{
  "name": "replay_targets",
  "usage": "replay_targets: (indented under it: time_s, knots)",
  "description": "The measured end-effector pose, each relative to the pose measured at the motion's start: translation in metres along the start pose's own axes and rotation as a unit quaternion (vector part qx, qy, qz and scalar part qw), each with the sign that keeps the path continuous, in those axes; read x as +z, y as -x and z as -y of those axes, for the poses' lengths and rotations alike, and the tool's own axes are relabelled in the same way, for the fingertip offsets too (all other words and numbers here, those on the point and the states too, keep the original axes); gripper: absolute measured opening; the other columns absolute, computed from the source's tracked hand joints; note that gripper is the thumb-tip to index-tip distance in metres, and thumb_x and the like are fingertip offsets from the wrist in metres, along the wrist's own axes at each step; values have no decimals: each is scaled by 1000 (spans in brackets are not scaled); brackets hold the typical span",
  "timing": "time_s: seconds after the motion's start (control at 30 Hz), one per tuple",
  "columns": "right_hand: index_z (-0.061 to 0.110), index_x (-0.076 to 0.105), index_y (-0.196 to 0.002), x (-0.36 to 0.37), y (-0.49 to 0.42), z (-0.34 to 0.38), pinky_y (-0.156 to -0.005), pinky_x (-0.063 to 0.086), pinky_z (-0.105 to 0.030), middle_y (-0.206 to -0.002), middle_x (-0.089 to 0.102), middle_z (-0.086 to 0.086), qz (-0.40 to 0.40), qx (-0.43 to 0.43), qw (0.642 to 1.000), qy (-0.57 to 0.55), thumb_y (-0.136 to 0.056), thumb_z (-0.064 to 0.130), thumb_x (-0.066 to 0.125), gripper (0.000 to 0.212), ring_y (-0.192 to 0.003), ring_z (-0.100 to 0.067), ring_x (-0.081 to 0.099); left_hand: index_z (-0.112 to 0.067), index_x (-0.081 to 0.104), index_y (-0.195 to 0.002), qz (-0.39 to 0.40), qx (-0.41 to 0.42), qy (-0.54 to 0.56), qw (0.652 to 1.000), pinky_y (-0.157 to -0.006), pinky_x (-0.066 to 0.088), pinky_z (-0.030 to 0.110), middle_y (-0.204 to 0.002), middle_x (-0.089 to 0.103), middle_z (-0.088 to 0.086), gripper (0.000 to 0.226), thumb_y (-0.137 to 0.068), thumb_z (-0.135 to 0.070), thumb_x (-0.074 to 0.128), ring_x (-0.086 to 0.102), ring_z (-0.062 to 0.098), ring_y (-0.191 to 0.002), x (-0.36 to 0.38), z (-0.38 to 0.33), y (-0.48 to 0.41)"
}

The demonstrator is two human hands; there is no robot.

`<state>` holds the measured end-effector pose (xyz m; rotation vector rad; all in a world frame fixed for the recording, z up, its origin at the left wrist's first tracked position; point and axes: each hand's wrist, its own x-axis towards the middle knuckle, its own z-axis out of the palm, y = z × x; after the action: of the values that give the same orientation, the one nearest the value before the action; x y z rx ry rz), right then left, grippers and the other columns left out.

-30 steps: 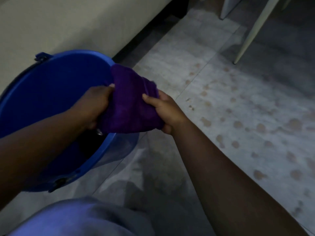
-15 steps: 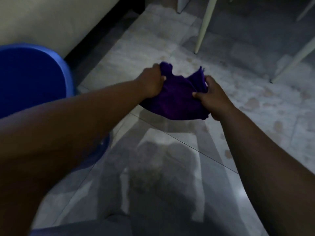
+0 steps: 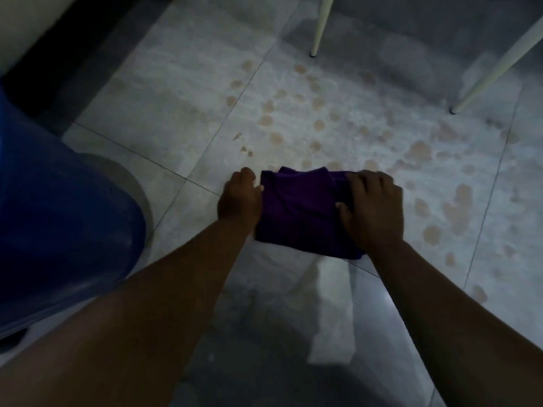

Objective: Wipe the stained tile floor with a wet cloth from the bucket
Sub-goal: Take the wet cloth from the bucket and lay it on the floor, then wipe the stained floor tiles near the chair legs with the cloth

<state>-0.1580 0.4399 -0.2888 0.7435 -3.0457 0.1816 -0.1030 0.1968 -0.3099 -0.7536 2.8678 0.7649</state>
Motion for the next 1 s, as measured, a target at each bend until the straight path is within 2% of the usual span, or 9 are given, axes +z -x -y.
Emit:
replay_targets:
  time_s: [0.07, 0.17, 0.3, 0.37, 0.47, 0.6, 0.7, 0.87, 1.0]
  knots:
    - [13, 55, -136, 8, -13, 15, -104, 42, -55, -143, 52, -16, 43, -137, 990, -7, -82, 41, 70, 63, -137, -40, 43, -6, 58, -115, -55, 8, -69, 996, -84, 48, 45, -118, 60, 19, 34, -94, -31, 47, 55, 39, -110, 1, 19, 2]
    - [26, 44, -148, 31, -30, 33, -117, 27, -55, -161, 33, -8, 150, -312, 937, 42, -86, 53, 61, 70, -151, -35, 25, -11, 52, -129, -66, -44, -134, 988, -105, 40, 50, -143, 49, 16, 42, -96, -36, 45, 44, 35, -135, 10, 48, 8]
    - [30, 27, -155, 53, -41, 17, -124, 14, -54, -166, 17, -3, 173, -403, 897, 56, -97, 60, 32, 66, -154, -30, 10, -16, 37, -145, -69, -87, -143, 984, -119, 22, 55, -162, 26, 13, 53, -98, -41, 38, 20, 34, -151, 24, 65, 17]
    - [31, 27, -156, 57, -42, -1, -124, 9, -55, -166, 16, -2, 166, -398, 901, 37, -97, 63, 32, 67, -155, -30, 9, -16, 33, -148, -73, -76, -147, 983, -120, 19, 55, -164, 22, 14, 59, -98, -45, 30, 18, 35, -152, 29, 66, 21]
    - [34, 26, -156, 60, -54, -27, -123, 9, -58, -167, 15, -1, 156, -331, 930, 38, -94, 68, 34, 72, -155, -31, 10, -14, 31, -151, -85, -76, -153, 982, -122, 16, 56, -164, 20, 15, 66, -98, -51, 22, 16, 35, -153, 32, 64, 23]
    - [35, 15, -157, 55, -109, -38, -122, 8, -60, -168, 15, -6, 159, -235, 958, 40, -92, 73, 16, 76, -155, -34, 9, -14, 27, -154, -79, -82, -174, 978, -122, 15, 56, -165, 17, 15, 67, -99, -53, 24, 13, 34, -154, 34, 62, 22]
    - [40, 8, -158, 59, -157, -14, -122, 0, -61, -169, 3, -4, 149, -176, 973, 30, -90, 76, 9, 77, -155, -34, -1, -15, 27, -154, -73, -88, -184, 976, -121, 16, 56, -165, 17, 14, 68, -99, -54, 23, 14, 33, -154, 35, 63, 21]
    - [45, 5, -156, 79, -200, 84, -119, -5, -67, -169, -4, -6, 137, -194, 971, 21, -91, 77, 10, 73, -154, -37, -7, -17, 26, -153, -75, -90, -151, 982, -124, 11, 51, -166, 16, 11, 68, -97, -55, 23, 13, 28, -154, 29, 62, 18]
    - [41, 20, -156, 87, -141, 128, -118, 3, -69, -168, 9, -10, 125, -255, 959, -12, -93, 73, 23, 71, -154, -40, 3, -11, 22, -156, -128, -118, -123, 977, -124, 14, 47, -166, 18, 11, 70, -100, -53, 16, 16, 25, -154, 29, 65, 24]
